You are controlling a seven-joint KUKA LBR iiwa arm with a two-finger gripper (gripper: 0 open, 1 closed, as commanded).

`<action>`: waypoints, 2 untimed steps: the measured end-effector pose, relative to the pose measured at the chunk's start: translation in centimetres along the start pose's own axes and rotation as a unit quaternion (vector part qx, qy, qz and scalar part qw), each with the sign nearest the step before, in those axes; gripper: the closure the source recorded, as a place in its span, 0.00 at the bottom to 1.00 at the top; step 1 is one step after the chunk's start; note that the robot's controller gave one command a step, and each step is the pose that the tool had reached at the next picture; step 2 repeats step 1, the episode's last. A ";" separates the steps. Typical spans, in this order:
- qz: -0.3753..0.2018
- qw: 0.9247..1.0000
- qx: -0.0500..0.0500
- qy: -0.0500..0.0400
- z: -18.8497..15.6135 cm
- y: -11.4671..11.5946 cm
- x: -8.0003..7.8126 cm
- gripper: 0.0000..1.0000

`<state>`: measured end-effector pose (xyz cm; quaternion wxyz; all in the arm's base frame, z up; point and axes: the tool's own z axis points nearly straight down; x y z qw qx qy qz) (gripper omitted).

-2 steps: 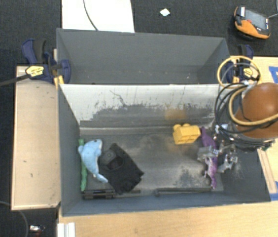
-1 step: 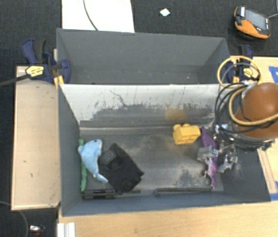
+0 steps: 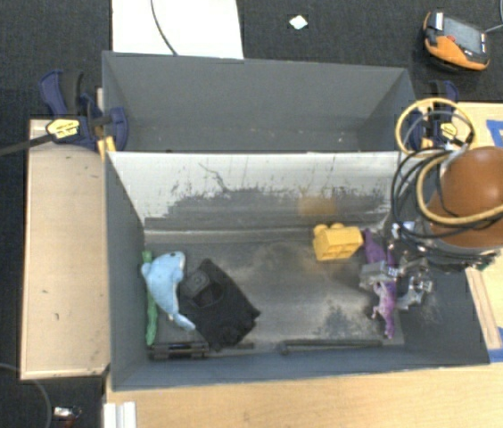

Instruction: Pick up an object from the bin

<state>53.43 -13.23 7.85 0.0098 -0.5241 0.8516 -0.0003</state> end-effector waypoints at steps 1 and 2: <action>0.001 1.000 -0.004 0.001 -4.7 0.1 0.0 1.00; 0.001 1.000 -0.004 0.001 -4.7 0.1 0.0 1.00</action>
Offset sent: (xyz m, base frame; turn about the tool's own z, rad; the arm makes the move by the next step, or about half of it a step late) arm -0.0030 0.0004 0.0318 0.0016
